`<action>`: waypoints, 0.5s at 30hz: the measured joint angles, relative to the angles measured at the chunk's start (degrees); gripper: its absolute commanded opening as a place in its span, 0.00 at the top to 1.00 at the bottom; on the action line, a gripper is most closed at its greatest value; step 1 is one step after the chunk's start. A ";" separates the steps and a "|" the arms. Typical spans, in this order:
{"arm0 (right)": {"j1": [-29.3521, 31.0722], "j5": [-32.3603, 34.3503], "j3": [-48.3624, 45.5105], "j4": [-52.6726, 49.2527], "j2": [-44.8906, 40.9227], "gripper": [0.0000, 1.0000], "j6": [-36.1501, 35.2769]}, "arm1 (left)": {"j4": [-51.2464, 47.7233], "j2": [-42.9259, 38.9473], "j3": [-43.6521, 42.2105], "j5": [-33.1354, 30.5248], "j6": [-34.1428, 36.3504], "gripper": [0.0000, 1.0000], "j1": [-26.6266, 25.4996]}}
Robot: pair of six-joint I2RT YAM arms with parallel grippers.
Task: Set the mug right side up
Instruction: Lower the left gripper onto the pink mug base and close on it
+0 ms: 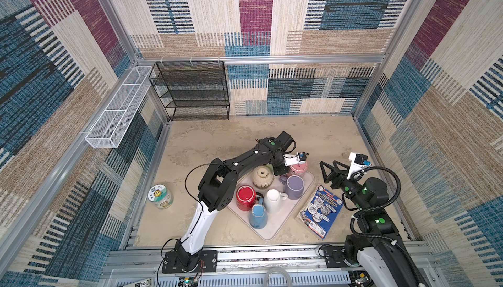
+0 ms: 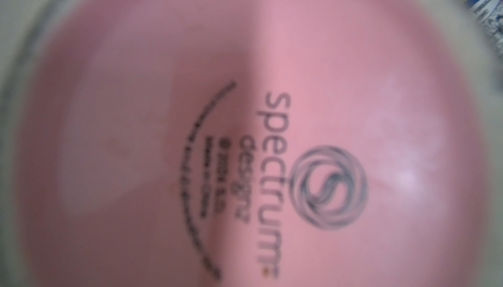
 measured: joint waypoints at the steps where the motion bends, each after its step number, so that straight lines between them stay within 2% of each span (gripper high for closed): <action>1: 0.00 0.00 0.00 0.00 0.00 0.18 0.00 | -0.07 -0.15 -0.02 0.00 0.00 1.00 -0.02; 15: 0.00 0.00 0.00 -0.04 -0.70 0.19 0.28 | -1.64 -3.32 -0.11 0.46 -0.22 1.00 -0.04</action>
